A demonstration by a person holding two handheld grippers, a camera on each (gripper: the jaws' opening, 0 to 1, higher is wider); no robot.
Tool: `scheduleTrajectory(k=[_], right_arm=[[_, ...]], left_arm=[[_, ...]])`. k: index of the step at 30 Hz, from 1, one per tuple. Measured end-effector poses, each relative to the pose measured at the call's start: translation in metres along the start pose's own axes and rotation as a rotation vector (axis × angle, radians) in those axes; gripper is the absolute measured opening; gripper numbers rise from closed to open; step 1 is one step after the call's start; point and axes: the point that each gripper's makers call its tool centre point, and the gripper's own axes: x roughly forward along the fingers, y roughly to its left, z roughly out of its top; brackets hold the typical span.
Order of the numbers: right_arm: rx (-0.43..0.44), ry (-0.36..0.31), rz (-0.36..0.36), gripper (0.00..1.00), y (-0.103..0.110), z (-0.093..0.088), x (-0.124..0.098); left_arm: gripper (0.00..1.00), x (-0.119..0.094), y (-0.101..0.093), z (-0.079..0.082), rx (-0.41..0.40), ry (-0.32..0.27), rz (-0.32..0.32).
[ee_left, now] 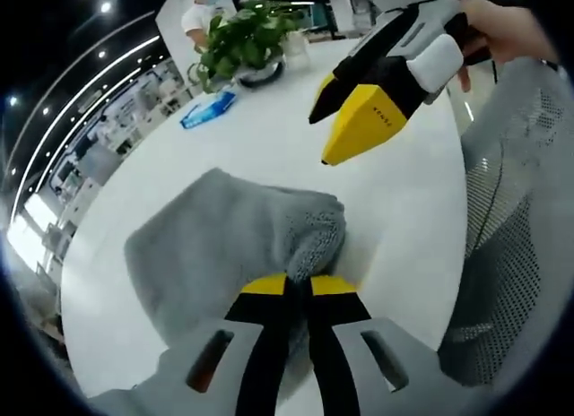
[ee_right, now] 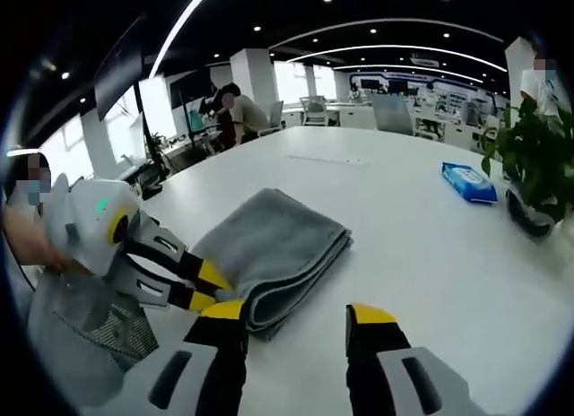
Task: Open the folded towel by lifting each exposed corner and separating the folded layers until the towel lies flat within the target outline without major curled edges
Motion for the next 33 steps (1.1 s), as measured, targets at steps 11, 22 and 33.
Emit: scheduleTrajectory(k=[11, 22, 33], right_arm=[[0.010, -0.031, -0.014, 0.33, 0.001, 0.003, -0.007], [-0.039, 0.017, 0.064, 0.22, 0.028, 0.001, 0.019], [-0.179, 0.176, 0.107, 0.10, 0.048, -0.037, 0.075]], left_arm=[[0.04, -0.011, 0.010, 0.011, -0.140, -0.072, 0.001], [0.04, -0.038, 0.039, 0.028, -0.246, -0.174, 0.100], [0.03, -0.053, 0.062, 0.029, -0.299, -0.208, 0.170]])
